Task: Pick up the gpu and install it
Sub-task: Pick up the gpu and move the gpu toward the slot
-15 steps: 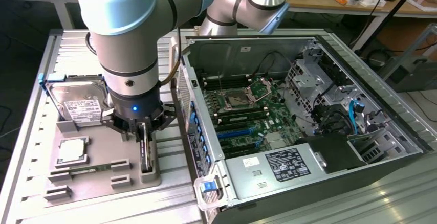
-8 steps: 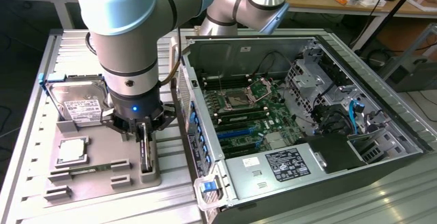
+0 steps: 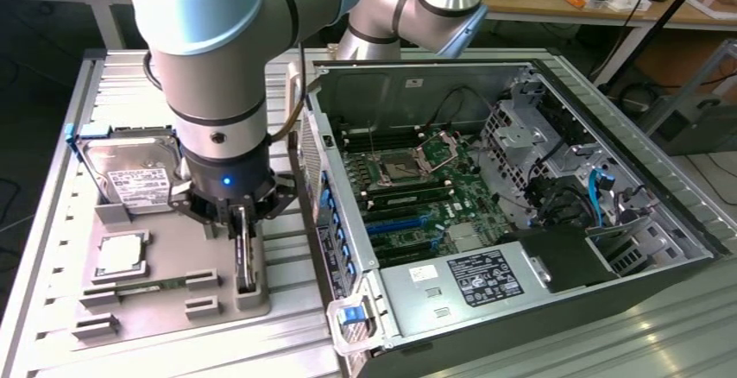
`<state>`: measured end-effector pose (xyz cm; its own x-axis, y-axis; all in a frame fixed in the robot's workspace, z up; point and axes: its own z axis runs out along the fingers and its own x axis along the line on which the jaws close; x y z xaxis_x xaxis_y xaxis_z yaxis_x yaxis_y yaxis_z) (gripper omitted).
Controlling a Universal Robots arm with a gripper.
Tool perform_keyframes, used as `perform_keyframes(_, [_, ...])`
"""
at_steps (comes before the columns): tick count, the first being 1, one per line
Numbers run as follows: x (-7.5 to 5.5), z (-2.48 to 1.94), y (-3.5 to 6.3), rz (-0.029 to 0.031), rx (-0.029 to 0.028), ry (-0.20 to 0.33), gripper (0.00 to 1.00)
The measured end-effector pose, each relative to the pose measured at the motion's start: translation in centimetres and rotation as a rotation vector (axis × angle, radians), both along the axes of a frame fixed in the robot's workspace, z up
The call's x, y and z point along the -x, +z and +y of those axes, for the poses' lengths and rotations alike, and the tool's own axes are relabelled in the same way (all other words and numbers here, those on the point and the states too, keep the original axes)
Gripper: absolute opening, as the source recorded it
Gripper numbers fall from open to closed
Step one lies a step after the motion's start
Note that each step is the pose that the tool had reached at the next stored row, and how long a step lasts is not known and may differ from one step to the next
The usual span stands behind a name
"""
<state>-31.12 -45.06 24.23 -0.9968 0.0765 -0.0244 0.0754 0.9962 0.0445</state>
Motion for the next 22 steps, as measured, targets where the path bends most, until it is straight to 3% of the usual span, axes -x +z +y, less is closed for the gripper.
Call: perform_keyframes(22, [0.00,0.00,0.21,-0.0001,0.0000,0.000,0.27])
